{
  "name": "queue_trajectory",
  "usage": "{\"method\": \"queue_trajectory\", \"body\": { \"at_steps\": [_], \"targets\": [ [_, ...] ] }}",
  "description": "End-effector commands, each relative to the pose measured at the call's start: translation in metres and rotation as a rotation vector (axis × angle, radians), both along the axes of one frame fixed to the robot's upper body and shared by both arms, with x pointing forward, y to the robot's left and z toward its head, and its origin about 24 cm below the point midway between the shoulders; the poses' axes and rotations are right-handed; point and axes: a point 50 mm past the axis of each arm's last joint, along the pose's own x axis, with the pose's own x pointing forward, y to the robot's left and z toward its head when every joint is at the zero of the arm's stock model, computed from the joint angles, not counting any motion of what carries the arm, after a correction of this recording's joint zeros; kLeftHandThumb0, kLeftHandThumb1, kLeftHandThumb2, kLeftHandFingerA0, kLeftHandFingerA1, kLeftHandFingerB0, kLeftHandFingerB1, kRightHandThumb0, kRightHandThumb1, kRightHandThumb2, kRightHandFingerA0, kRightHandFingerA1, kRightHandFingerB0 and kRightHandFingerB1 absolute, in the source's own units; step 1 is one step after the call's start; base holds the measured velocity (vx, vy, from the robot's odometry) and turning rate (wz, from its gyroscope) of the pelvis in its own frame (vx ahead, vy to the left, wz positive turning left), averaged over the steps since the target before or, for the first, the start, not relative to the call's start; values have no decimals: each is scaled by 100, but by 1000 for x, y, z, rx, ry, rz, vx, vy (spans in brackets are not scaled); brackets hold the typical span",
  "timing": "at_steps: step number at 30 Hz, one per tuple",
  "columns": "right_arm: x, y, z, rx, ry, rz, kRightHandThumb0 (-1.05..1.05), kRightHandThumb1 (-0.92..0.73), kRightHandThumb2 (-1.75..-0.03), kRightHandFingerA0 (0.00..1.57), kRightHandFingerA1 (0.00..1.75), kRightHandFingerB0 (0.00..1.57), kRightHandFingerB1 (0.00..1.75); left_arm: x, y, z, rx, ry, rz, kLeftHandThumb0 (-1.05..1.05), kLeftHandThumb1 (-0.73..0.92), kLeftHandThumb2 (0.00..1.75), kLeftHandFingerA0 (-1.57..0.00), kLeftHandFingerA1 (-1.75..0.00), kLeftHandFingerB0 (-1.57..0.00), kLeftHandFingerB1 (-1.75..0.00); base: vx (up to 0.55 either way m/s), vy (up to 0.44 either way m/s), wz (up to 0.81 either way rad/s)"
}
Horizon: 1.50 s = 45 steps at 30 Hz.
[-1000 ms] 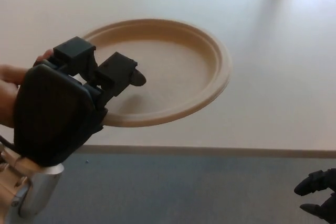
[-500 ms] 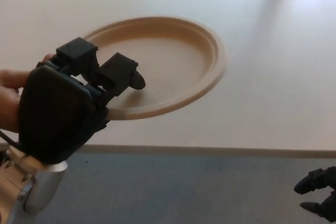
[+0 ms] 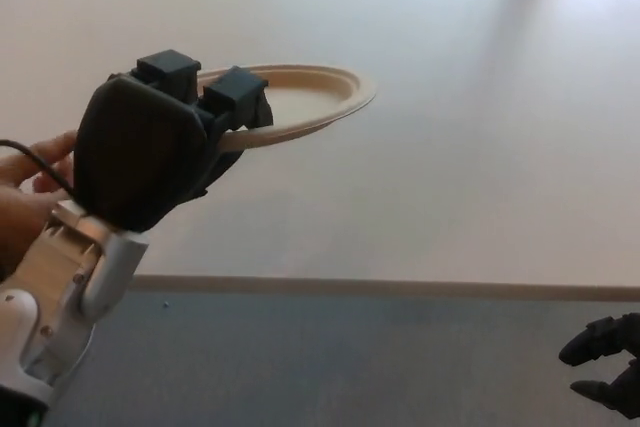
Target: A person passes a plate to the robot and the robot grabs it with its left hand and places it at the centre of the table infront of it
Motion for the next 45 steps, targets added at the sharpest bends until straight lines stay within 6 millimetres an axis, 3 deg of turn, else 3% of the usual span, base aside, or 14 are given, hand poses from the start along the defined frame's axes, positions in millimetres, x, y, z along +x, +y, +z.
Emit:
{"method": "queue_trajectory", "body": {
  "at_steps": [1,2,3,5,10,21,26,35,37,38,40,41,42,45],
  "targets": [
    [0,-6,2,-15,7,-17,-57,-64,-58,52,62,40,47,19,-4,-1,56,-2,14,-23,63,60,-84,-168,-69,-104,0,0,0],
    [0,-6,3,-15,5,-13,-57,-64,-58,52,63,40,48,22,-6,-1,80,1,16,-25,64,60,-83,-168,-68,-105,0,0,0],
    [0,-6,3,-15,4,-8,-57,-64,-58,52,63,41,48,26,-8,0,102,3,4,-27,60,63,-89,-162,-75,-81,0,0,0],
    [1,-4,2,-15,1,1,-57,-64,-58,51,62,40,48,33,-12,0,123,7,-6,-27,57,60,-93,-159,-81,-65,0,0,0],
    [3,-3,4,-30,-4,13,-58,-64,-58,51,61,39,47,50,-24,0,167,-19,13,-32,52,56,-103,-145,-87,-49,0,0,0],
    [7,1,8,-21,-15,26,-58,-64,-58,52,61,40,47,74,-46,-7,334,52,72,-32,54,59,-98,-149,-83,-50,0,0,0],
    [8,3,9,-12,-21,38,-59,-65,-58,51,62,40,48,82,-55,-14,266,315,114,-26,66,63,-81,-147,-81,-61,0,0,0],
    [8,5,8,-28,-13,43,-60,-63,-58,52,61,40,47,86,-48,-33,265,684,183,-18,61,59,-65,-147,-71,-82,0,0,0],
    [8,5,8,-28,-13,43,-60,-63,-58,53,60,40,47,88,-47,-33,258,753,204,-18,59,58,-68,-133,-73,-67,0,0,0],
    [8,5,8,-29,-15,48,-61,-64,-58,51,60,40,47,89,-44,-34,234,852,228,-26,64,60,-85,-83,-64,-45,0,0,0],
    [10,4,10,-31,-23,44,-61,-64,-58,52,61,41,47,92,-42,-34,250,966,262,-29,69,61,-82,-75,-52,-38,0,0,0],
    [10,4,10,-28,-25,42,-61,-63,-58,52,62,40,47,92,-40,-35,222,1096,270,-42,63,60,-57,-44,-25,-30,0,0,0],
    [11,4,11,-28,-27,41,-61,-63,-58,52,62,40,47,92,-40,-34,215,1132,272,-56,48,73,-28,-45,-11,-36,0,0,0],
    [11,3,12,-30,-30,39,-61,-63,-58,53,62,40,47,92,-40,-32,200,1189,272,-62,46,72,-21,-42,-8,-33,0,0,0]
  ]
}}
